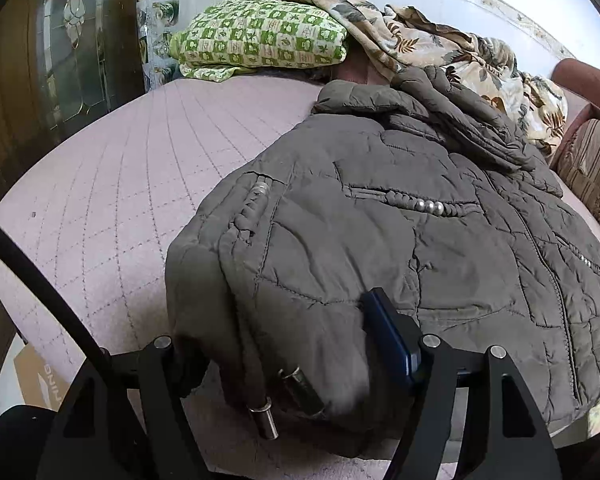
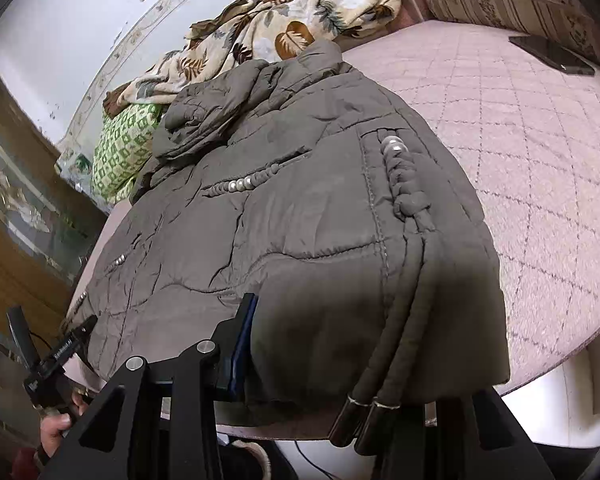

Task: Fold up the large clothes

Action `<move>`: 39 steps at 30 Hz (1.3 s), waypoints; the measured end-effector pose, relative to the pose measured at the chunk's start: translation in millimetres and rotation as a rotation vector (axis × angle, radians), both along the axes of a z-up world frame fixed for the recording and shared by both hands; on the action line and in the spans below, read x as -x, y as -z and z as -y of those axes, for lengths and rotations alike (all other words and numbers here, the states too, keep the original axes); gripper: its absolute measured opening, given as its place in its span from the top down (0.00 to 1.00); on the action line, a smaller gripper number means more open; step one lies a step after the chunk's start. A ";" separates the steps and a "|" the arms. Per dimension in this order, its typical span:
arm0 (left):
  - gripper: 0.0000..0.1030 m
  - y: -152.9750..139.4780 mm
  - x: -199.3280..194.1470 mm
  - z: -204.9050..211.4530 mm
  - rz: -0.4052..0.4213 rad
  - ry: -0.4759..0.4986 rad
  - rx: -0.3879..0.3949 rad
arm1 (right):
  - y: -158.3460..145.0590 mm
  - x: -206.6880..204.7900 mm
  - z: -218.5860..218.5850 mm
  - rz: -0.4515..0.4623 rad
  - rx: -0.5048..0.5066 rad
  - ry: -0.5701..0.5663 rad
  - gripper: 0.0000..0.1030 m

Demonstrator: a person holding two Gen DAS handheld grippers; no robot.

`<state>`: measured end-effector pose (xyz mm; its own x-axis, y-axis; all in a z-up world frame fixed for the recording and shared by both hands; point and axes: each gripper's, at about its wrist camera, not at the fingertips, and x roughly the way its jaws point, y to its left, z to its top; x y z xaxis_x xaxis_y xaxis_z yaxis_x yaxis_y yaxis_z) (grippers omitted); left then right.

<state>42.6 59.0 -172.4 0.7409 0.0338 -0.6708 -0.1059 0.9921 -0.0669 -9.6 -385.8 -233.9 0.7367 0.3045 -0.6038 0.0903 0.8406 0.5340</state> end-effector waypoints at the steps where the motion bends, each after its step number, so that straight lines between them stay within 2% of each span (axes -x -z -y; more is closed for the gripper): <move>1: 0.30 0.7 0.5 -0.2 -0.001 0.002 -0.002 | -0.4 -0.4 -1.2 -0.003 0.004 -0.004 0.57; 7: 0.13 4.8 -5.7 1.8 -0.015 -0.032 -0.057 | -2.5 -8.1 -6.0 -0.034 0.037 -0.016 0.55; 9: 0.12 5.9 -7.5 2.1 -0.017 -0.036 -0.065 | -3.2 -9.5 -8.5 -0.041 0.057 -0.016 0.55; 12: 0.10 5.3 -8.7 1.6 -0.024 -0.040 -0.070 | -6.6 -7.3 -14.9 -0.021 0.104 -0.026 0.70; 13: 0.10 5.0 -8.9 1.5 -0.028 -0.040 -0.070 | -7.9 -7.2 -16.9 -0.015 0.113 -0.027 0.72; 14: 0.12 4.3 -8.9 2.3 -0.029 -0.038 -0.077 | -10.4 -7.0 -20.8 -0.011 0.144 -0.025 0.73; 15: 0.17 2.9 -8.2 3.8 -0.022 -0.026 -0.079 | -12.1 -6.6 -24.0 -0.006 0.172 -0.026 0.75; 16: 0.32 0.8 -6.4 6.8 -0.014 -0.002 -0.075 | -15.7 -5.6 -28.6 0.003 0.208 -0.027 0.77; 17: 0.43 -0.9 -5.0 10.4 -0.004 0.007 -0.091 | -17.5 -5.4 -31.1 0.006 0.228 -0.027 0.77; 18: 0.50 -2.6 -3.0 15.3 0.013 0.017 -0.127 | -21.5 -4.9 -35.3 0.011 0.268 -0.024 0.77; 19: 0.62 -3.8 -0.6 20.0 0.027 0.026 -0.156 | -23.2 -4.4 -36.9 0.014 0.286 -0.023 0.78; 20: 0.66 -5.3 0.9 23.4 0.036 0.034 -0.172 | -26.2 -4.1 -39.7 0.020 0.314 -0.021 0.78; 22: 0.68 -6.2 1.4 23.9 0.037 0.036 -0.172 | -31.4 -4.4 -48.2 0.035 0.388 -0.018 0.78; 24: 0.69 -6.8 2.8 25.0 0.038 0.033 -0.171 | -31.8 -3.9 -50.7 0.041 0.409 -0.010 0.78; 31: 0.71 -10.7 7.6 27.3 0.048 0.041 -0.183 | -39.1 4.8 -54.2 0.084 0.457 0.020 0.79; 39: 0.74 -21.0 17.2 30.4 0.076 0.056 -0.210 | -51.0 17.0 -54.0 0.120 0.467 0.042 0.81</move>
